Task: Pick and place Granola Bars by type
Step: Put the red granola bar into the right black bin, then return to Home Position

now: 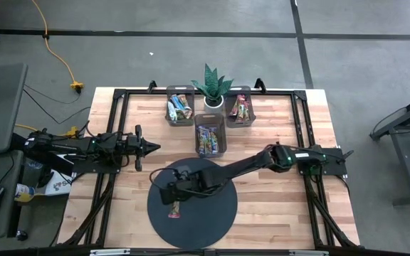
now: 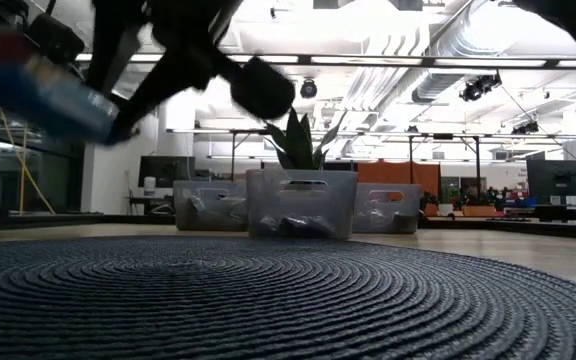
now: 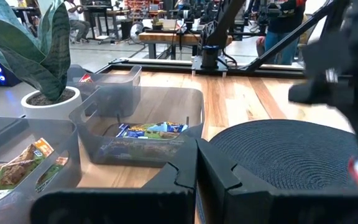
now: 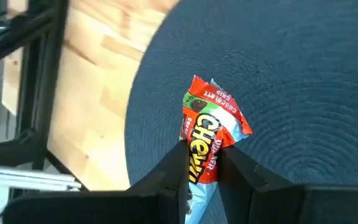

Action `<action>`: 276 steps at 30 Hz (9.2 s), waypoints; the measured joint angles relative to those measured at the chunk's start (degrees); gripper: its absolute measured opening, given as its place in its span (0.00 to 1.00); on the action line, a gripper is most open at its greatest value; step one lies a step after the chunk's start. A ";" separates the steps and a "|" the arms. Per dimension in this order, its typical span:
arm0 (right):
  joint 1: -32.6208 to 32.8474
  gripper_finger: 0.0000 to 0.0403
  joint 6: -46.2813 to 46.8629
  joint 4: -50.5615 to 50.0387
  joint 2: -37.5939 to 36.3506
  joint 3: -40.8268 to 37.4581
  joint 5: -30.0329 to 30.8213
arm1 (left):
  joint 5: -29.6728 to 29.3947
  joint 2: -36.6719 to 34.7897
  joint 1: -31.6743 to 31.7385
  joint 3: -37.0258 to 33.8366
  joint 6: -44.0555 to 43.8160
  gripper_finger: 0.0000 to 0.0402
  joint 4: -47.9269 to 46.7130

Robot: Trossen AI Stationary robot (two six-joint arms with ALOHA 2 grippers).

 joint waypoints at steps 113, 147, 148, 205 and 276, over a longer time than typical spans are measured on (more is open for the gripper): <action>-57.36 0.10 -68.19 3.25 -37.15 -55.45 -0.11 | 0.00 -0.02 -0.02 0.00 -0.01 0.00 0.02; -57.01 0.37 -64.08 6.80 -62.12 -55.43 -4.84 | 0.00 -0.02 -0.02 0.00 -0.02 0.00 0.04; -56.65 0.36 -63.47 7.76 -63.44 -55.41 -5.84 | 0.00 -0.02 0.00 -0.02 -0.02 0.00 0.04; -15.20 0.00 -58.79 59.27 -127.28 -119.18 10.59 | 0.00 -0.02 -0.01 -0.01 -0.01 0.00 0.02; -15.31 0.00 -69.07 48.74 -131.03 -131.43 5.14 | 0.00 -0.01 0.00 -0.01 -0.01 0.00 0.03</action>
